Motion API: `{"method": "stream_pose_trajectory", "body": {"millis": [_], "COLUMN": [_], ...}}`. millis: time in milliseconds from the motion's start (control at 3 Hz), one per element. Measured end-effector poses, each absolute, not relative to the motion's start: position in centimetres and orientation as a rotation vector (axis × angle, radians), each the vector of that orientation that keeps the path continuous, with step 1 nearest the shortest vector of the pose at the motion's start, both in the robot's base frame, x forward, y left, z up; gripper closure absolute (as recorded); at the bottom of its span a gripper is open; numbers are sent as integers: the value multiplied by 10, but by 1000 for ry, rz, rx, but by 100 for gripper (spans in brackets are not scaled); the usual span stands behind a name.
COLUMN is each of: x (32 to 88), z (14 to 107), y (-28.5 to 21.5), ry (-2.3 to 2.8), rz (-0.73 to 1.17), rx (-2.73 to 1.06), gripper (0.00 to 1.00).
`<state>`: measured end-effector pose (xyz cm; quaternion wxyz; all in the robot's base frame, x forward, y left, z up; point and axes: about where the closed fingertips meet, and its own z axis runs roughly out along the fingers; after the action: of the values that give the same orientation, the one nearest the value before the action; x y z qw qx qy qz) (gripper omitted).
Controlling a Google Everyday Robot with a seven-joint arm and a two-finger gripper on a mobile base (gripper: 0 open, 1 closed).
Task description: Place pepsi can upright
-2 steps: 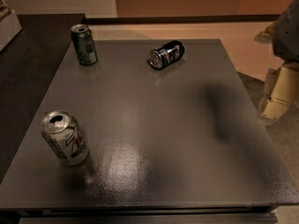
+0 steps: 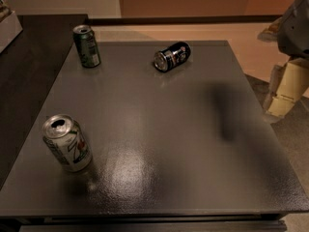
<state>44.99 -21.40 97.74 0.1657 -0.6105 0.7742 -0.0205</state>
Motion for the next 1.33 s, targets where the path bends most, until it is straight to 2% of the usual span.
{"method": "stream_pose_trajectory", "body": {"millis": [667,1333], "x": [532,625], "z": [971,965], "y": [-188,-162], "ry": [2106,1946], "rz": [-92,-239], "rx": [-1856,-2040], "gripper": [0,0]}}
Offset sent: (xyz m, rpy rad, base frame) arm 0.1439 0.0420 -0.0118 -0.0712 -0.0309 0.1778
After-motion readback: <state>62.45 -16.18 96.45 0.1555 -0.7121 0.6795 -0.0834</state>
